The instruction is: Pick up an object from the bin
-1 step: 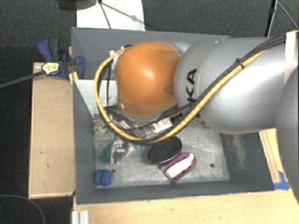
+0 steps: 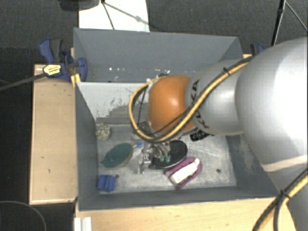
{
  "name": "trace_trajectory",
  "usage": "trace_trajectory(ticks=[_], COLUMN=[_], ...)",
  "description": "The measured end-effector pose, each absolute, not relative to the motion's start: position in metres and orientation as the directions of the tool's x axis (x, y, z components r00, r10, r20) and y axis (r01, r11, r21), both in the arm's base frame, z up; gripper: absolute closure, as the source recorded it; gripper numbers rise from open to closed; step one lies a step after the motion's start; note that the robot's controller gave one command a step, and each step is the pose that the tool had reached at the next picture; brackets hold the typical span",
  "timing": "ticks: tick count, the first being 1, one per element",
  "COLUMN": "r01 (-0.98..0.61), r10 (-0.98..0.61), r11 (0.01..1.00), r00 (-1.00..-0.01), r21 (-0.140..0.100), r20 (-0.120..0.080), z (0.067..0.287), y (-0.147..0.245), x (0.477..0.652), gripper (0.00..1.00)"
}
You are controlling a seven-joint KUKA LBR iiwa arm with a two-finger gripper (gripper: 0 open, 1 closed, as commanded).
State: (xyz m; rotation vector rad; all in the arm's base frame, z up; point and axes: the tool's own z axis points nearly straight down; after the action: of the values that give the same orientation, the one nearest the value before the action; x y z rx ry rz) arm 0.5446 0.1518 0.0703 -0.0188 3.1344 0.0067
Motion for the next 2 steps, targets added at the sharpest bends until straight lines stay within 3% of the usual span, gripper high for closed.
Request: trace_trajectory(ticks=[2], r01=[0.005], r10=[0.005], r11=[1.000], r00=[-1.000], r21=[0.004], r20=[-0.007], z=[0.0736], y=[0.1537], x=[0.5474], gripper=[0.00])
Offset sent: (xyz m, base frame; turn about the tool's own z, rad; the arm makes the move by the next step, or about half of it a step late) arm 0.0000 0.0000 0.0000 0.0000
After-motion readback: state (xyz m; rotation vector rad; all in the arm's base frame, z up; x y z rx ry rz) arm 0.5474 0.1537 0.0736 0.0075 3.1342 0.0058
